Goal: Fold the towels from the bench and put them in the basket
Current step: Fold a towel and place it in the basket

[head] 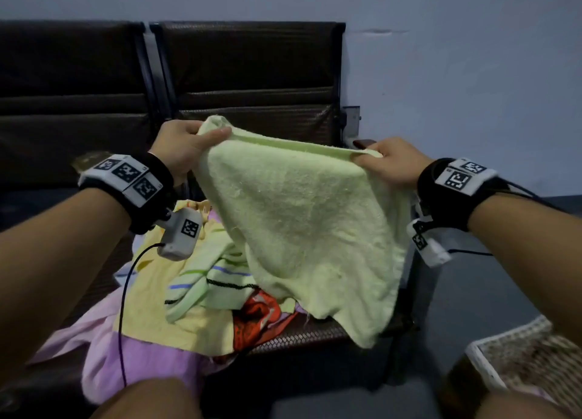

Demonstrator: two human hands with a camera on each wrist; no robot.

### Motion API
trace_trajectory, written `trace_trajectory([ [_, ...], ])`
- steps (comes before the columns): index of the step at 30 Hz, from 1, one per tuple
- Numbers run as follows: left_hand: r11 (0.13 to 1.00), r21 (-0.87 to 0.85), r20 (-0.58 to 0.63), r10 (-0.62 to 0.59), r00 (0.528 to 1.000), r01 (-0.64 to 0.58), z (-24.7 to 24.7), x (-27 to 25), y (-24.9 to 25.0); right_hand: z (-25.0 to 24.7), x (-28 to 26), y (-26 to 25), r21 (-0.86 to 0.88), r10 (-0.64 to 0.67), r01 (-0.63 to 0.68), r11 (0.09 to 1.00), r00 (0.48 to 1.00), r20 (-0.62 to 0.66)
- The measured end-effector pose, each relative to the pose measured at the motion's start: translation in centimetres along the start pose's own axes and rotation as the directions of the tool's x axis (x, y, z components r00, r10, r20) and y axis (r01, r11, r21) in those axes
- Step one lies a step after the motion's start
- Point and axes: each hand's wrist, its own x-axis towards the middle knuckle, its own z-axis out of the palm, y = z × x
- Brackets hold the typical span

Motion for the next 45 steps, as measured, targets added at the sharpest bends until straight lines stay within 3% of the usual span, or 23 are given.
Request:
trace_trajectory([
  [6,0.997,0.061,-0.284,0.069,0.956,-0.053,1.1,2.0,1.2,-1.1,0.9,-2.2,0.407,0.276,-0.271,0.872,0.96,0.049],
  [10,0.995,-0.1,-0.338,-0.056,0.94,0.023,3.6,2.5,2.3,-1.0,1.3,-4.4,0.537,0.373,-0.379,0.754,0.919,0.126],
  [12,0.975,-0.216,-0.267,-0.1,0.959,0.042,5.7,2.0,3.3,-0.6,1.4,-5.4,0.632,0.353,-0.395,0.667,0.914,0.199],
  [15,0.955,-0.295,-0.064,-0.052,0.997,0.031,9.6,-0.6,4.6,0.1,1.4,-6.6,0.721,0.322,-0.407,0.561,0.909,0.263],
  [19,0.974,-0.225,0.209,0.066,0.976,-0.018,13.0,-5.1,4.3,0.9,0.5,-7.7,0.774,0.208,-0.385,0.503,0.923,0.324],
  [21,0.988,-0.146,0.323,0.095,0.942,-0.05,13.3,-6.3,4.0,1.1,-0.2,-7.2,0.734,0.175,-0.397,0.551,0.915,0.363],
  [23,0.986,-0.164,0.36,0.039,0.932,0.023,12.8,-6.5,3.9,1.3,-0.8,-6.4,0.682,0.204,-0.398,0.614,0.914,0.35],
  [26,0.985,-0.173,0.161,0.016,0.987,0.013,12.1,-5.4,3.4,1.2,-1.4,-5.5,0.627,0.207,-0.369,0.686,0.925,0.318],
  [28,0.989,-0.141,0.166,-0.017,0.986,0.041,11.6,-4.7,2.7,1.0,-1.8,-5.5,0.625,0.112,-0.315,0.714,0.933,0.343],
  [29,0.984,-0.137,0.264,-0.071,0.962,0.11,11.4,-4.4,2.4,0.8,-1.9,-5.5,0.64,0.062,-0.292,0.711,0.932,0.357],
  [31,0.963,-0.111,0.488,-0.161,0.858,0.244,10.7,-3.9,2.0,0.6,-2.1,-5.4,0.666,0.0,-0.272,0.695,0.926,0.378],
  [32,0.958,-0.098,0.554,-0.172,0.815,0.268,10.4,-3.6,1.9,0.4,-2.2,-5.3,0.662,-0.013,-0.256,0.705,0.928,0.373],
  [33,0.958,-0.104,0.575,-0.161,0.803,0.266,10.2,-3.1,1.9,0.1,-2.2,-5.1,0.622,-0.012,-0.234,0.747,0.931,0.365],
  [36,0.97,-0.122,0.504,-0.124,0.855,0.213,10.3,-1.6,2.0,-1.0,-1.6,-3.8,0.317,0.062,-0.189,0.929,0.926,0.372],
  [39,0.996,0.084,0.379,-0.052,0.924,0.021,11.2,0.3,2.0,-1.4,-0.1,-2.5,0.072,0.215,-0.262,0.962,0.896,0.388],
  [42,0.958,0.251,0.246,0.078,0.966,-0.141,12.3,2.9,1.8,-0.9,1.9,-1.8,0.099,0.26,-0.282,0.954,0.947,0.19],
  [45,0.954,0.225,0.12,0.173,0.978,-0.197,13.3,5.6,2.6,-0.4,4.0,-1.8,0.195,0.159,-0.14,0.971,0.984,-0.085],
])
